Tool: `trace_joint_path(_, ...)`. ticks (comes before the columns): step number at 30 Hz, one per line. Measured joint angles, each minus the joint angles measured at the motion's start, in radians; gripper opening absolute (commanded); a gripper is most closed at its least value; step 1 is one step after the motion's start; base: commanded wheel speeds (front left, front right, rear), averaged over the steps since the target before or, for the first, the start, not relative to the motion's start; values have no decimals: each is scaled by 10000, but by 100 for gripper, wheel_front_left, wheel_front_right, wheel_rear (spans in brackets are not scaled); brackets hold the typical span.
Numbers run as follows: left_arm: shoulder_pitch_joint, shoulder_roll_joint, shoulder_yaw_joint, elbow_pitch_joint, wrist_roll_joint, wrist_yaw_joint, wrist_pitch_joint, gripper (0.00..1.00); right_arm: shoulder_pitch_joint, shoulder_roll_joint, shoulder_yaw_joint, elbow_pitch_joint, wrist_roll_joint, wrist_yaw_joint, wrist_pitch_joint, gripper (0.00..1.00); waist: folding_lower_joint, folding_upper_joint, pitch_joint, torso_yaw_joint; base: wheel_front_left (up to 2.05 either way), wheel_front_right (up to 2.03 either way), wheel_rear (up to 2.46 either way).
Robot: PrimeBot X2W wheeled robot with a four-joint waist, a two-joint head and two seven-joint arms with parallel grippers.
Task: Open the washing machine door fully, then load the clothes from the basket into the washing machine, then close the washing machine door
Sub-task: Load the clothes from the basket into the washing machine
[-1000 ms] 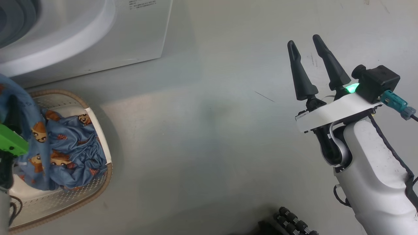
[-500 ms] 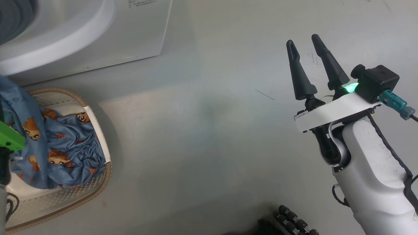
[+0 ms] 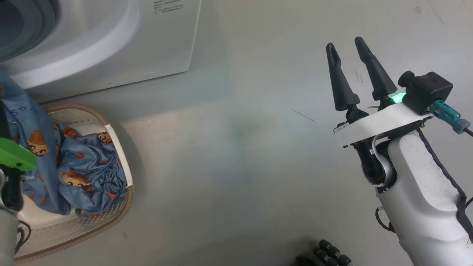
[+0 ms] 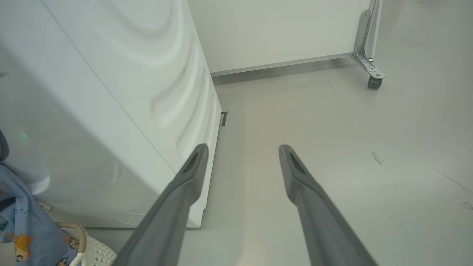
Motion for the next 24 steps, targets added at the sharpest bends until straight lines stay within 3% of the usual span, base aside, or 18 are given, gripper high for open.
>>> trace_joint_path(6,323,109,-148,-324,-69,0,-807,0,14,23,17,69,0,0,0,100,0,0,-304,114,0,0,0)
trace_joint_path(14,1203,198,-161,-888,-282,0,-1081,0,183,15,-56,196,0,0,0,100,0,0,-797,208,0,0,0)
trace_joint_path(24,1565,-109,272,-2435,-525,0,-1124,0,546,-169,-184,230,0,0,0,100,0,0,-1287,545,0,0,0)
